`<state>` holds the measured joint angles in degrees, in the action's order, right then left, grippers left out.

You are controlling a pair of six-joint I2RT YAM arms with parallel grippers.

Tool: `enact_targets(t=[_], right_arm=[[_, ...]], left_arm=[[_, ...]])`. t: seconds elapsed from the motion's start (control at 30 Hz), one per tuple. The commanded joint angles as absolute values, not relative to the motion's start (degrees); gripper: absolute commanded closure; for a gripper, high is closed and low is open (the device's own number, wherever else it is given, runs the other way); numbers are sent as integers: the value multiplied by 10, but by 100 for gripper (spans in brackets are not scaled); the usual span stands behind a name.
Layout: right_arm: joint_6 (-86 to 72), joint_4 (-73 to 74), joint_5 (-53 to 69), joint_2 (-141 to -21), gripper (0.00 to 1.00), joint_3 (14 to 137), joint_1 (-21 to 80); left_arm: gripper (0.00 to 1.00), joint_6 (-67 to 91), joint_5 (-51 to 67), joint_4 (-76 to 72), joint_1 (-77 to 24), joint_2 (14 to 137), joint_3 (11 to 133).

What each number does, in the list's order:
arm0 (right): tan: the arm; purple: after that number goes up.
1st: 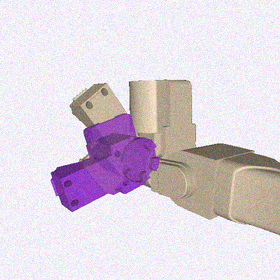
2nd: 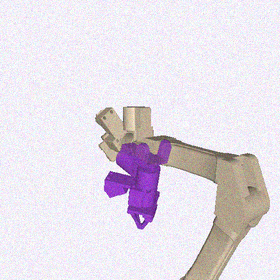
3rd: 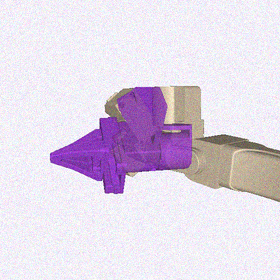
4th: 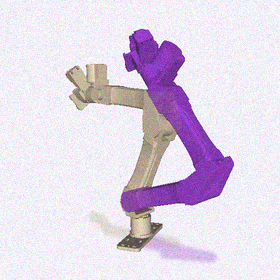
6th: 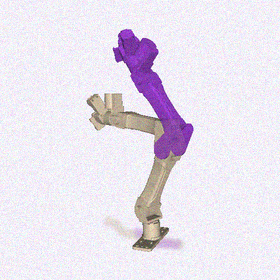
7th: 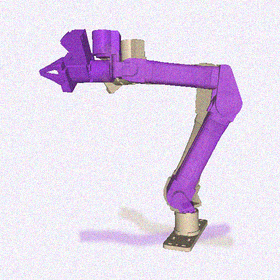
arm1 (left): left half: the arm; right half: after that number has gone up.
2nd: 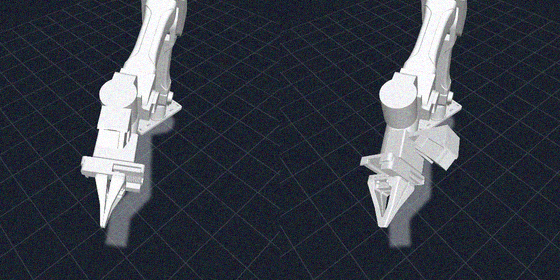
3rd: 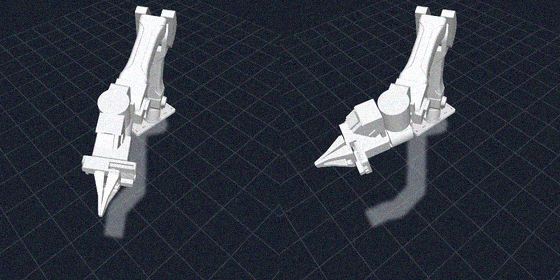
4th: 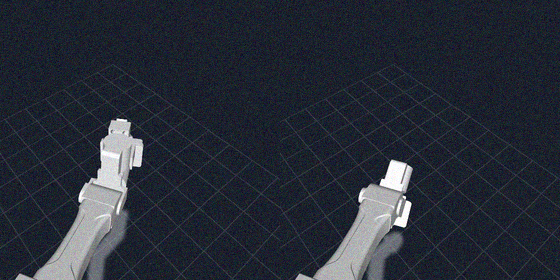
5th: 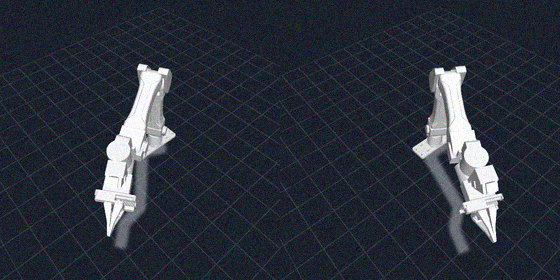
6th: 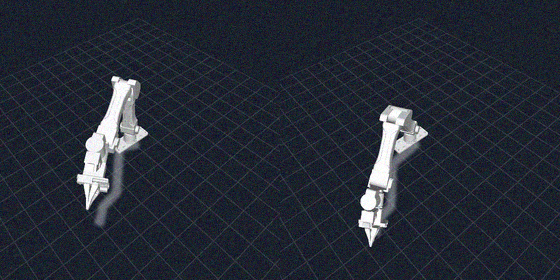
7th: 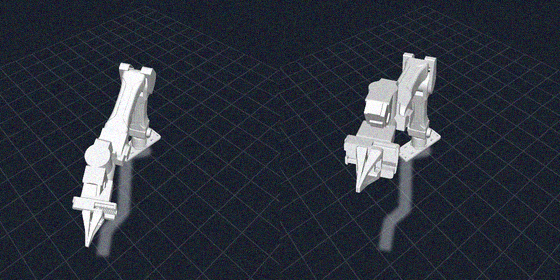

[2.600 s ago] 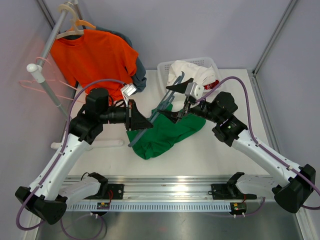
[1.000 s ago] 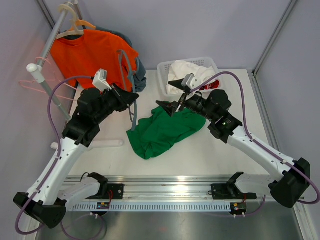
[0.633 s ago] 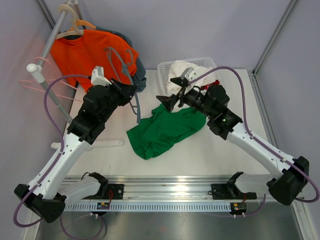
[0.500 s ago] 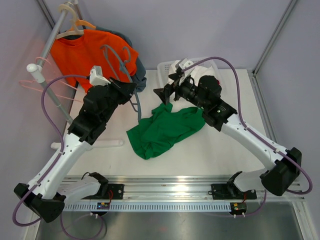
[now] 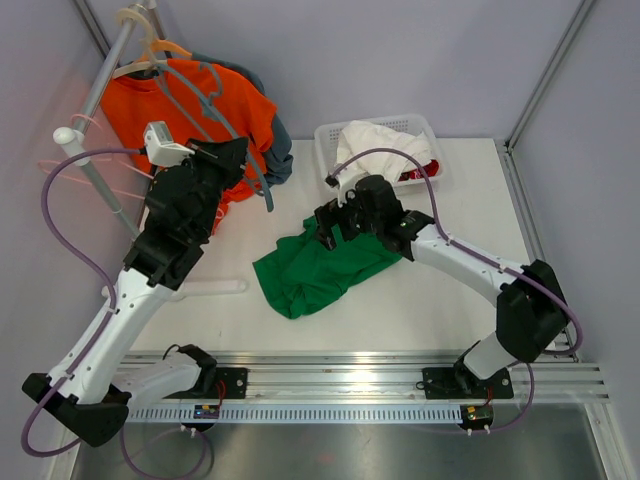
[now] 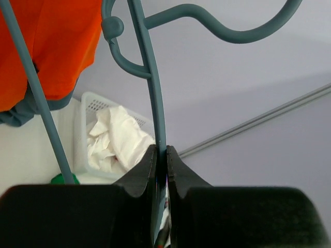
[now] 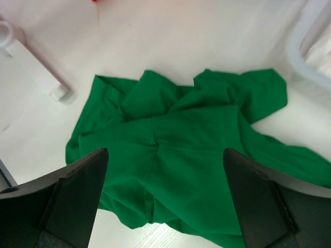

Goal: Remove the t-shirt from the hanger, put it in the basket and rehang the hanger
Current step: Place the tshirt into the basket

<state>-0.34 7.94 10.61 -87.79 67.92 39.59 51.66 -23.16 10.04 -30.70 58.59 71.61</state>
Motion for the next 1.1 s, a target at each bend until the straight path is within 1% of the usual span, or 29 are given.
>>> enact_targets(t=[0.0,0.1,0.27,0.33,0.43,0.53,0.57,0.6,0.67,0.7,0.73,0.77,0.87,1.07], right_arm=[[-26,52,109,-912,1,648,401],[-40,35,100,-961,1,641,414],[-46,61,71,-1041,1,684,456],[-53,68,77,-1071,0,697,467],[-61,104,80,-1110,0,721,479],[-62,176,54,-1159,1,763,483],[-61,190,49,-1169,10,771,483],[-60,206,41,-1182,31,781,483],[-56,215,34,-1185,58,787,483],[-58,212,9,-1174,70,784,483],[-58,209,3,-1166,96,781,483],[-58,200,-28,-1157,100,778,483],[-57,172,-75,-1104,100,760,480],[-71,160,-152,-1003,100,749,449]], left_arm=[[100,513,-293,25,-309,582,742],[100,507,-304,-22,-308,575,717],[100,500,-311,-44,-308,567,707],[100,496,-309,-47,-309,563,704],[100,497,-308,-48,-309,560,700],[100,502,-317,-79,-309,557,672],[100,503,-320,-103,-309,556,662],[100,503,-325,-115,-309,556,647],[100,499,-330,-138,-310,558,635],[100,495,-337,-144,-310,560,626],[100,490,-340,-155,-310,560,619],[100,486,-349,-183,-310,560,612],[100,474,-361,-256,-310,563,576],[100,484,-410,-264,-310,589,582]])
